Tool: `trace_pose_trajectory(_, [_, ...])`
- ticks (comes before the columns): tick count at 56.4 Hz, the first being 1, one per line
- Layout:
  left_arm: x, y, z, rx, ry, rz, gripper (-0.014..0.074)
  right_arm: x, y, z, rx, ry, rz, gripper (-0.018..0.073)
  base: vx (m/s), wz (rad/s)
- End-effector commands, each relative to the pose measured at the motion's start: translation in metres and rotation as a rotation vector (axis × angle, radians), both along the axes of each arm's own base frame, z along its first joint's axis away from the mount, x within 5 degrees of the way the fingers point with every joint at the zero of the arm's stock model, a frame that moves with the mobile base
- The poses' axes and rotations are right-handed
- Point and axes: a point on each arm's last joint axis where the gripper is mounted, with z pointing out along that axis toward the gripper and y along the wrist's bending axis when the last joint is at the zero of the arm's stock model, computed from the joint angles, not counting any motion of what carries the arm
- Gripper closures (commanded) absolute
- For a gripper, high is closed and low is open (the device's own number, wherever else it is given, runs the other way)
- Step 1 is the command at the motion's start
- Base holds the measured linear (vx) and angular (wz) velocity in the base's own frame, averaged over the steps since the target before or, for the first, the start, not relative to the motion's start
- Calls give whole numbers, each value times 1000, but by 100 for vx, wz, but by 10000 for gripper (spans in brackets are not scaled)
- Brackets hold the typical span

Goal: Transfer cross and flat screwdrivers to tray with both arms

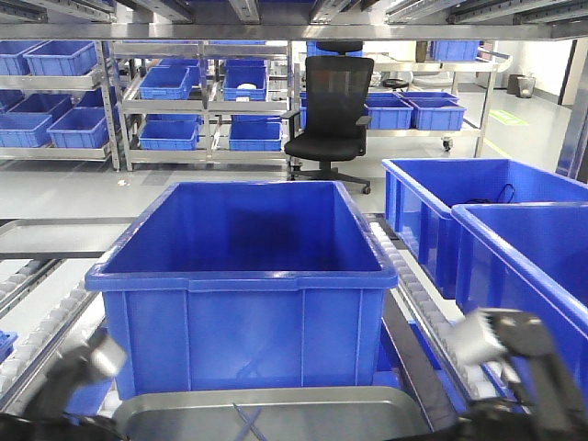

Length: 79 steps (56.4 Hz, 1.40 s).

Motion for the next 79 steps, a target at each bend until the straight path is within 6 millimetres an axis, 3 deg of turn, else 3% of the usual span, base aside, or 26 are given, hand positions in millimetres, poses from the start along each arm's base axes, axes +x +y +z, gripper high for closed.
trace_pose_trajectory(1, [-15, 5, 37, -72, -134, -4, 551, -15, -10, 27, 21, -134, -2, 438, 0, 0])
trace_pose_trajectory(2, [-20, 7, 42, -76, -158, -4, 598, -18, -12, 29, 11, -149, 2, 464, 0, 0])
trace_pose_trajectory(5, [-32, 14, 54, -80, -234, 0, 605, -31, -20, 37, -6, -214, 12, 575, 0, 0])
trace_pose_trajectory(11, [-61, 31, 75, -66, -394, 2, 598, -58, -38, 51, -44, -352, 12, 571, 0, 0])
trace_pose_trajectory(18, [-108, 62, 95, 4, -634, 40, 595, -96, -66, 60, -88, -511, -34, 568, 0, 0])
trace_pose_trajectory(27, [-161, 105, 101, 126, -825, 196, 594, -135, -100, 37, -108, -622, -180, 568, 0, 0])
trace_pose_trajectory(32, [-178, 120, 95, 141, -884, 273, 594, -150, -113, 19, -65, -664, -252, 568, 0, 0])
trace_pose_trajectory(36, [-179, 121, 81, 112, -904, 296, 594, -155, -119, 10, -17, -737, -301, 567, 0, 0])
trace_pose_trajectory(43, [-163, 112, 52, 29, -886, 337, 594, -157, -121, 4, 58, -869, -349, 567, 0, 0])
trace_pose_trajectory(56, [-137, 104, 8, -112, -838, 448, 594, -152, -119, -3, 66, -879, -353, 567, 0, 0])
trace_pose_trajectory(69, [-132, 102, -20, -65, -772, 438, 594, -152, -119, -3, 66, -879, -353, 567, 0, 0])
trace_pose_trajectory(79, [-131, 101, -28, -46, -743, 425, 594, -152, -119, -3, 68, -880, -354, 567, 0, 0])
